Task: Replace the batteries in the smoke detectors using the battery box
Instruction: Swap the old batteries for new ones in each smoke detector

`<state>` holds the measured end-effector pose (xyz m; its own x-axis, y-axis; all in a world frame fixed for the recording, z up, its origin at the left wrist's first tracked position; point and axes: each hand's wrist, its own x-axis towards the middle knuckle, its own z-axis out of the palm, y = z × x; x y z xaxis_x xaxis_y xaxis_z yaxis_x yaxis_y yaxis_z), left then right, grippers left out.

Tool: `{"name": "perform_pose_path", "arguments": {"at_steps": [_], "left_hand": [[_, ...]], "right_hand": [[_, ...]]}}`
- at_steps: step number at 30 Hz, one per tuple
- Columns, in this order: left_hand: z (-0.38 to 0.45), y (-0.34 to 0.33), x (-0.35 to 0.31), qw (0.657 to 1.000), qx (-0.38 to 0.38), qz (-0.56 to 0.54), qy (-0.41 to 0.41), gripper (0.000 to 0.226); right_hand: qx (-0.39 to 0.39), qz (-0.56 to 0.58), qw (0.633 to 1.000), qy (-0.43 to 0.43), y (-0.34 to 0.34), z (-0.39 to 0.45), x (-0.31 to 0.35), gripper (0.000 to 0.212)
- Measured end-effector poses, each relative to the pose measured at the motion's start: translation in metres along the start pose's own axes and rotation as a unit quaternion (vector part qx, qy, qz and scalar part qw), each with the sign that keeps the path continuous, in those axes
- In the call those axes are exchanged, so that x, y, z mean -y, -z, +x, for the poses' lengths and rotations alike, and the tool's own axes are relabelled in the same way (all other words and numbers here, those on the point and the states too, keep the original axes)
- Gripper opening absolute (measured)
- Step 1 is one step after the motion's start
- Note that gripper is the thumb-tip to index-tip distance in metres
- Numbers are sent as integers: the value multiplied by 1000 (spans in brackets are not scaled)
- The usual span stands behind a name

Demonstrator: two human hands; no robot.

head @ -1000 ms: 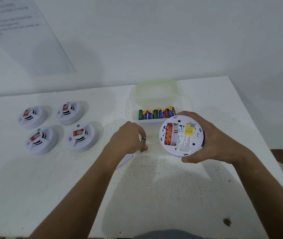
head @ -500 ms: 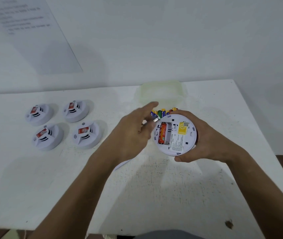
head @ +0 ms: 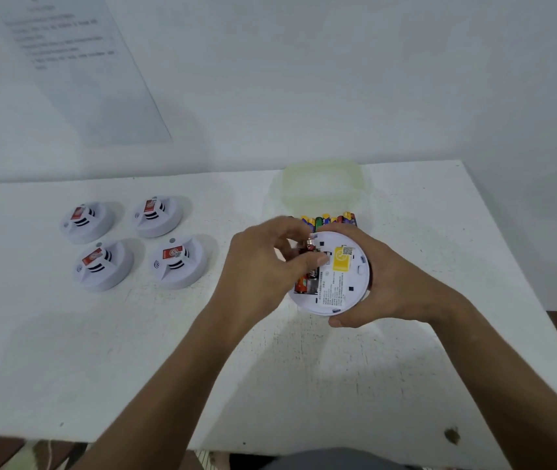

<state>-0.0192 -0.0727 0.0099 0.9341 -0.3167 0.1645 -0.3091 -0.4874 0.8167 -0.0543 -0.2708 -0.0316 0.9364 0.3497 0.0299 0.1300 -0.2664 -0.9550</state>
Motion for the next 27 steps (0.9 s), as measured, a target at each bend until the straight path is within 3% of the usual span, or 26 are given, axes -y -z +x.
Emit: {"name": "perform_pose_path", "arguments": {"at_steps": [1, 3, 7, 9, 12, 22, 27], "left_hand": [[-3, -1, 2, 999, -7, 39, -26, 22], [-8, -1, 10, 996, 12, 65, -56, 33], [-10, 12, 21, 984, 171, 43, -32, 76], [-12, 15, 24, 979, 202, 30, -26, 83], [-13, 15, 28, 978, 209, -27, -8, 86], [-28, 22, 44, 980, 192, 0, -50, 74], [-35, 42, 70, 989, 144, 43, 16, 97]], "right_hand": [[-3, -1, 1000, 0, -1, 0, 0, 101], [-4, -2, 1000, -3, -1, -1, 0, 102], [-8, 3, 1000, -6, 1, -5, 2, 101], [-7, 1, 1000, -6, 2, -7, 4, 100], [2, -2, 1000, -11, 0, -6, 5, 100], [6, -4, 1000, -10, -12, 5, 2, 102], [-2, -11, 1000, -14, -9, 3, -1, 103]]}}
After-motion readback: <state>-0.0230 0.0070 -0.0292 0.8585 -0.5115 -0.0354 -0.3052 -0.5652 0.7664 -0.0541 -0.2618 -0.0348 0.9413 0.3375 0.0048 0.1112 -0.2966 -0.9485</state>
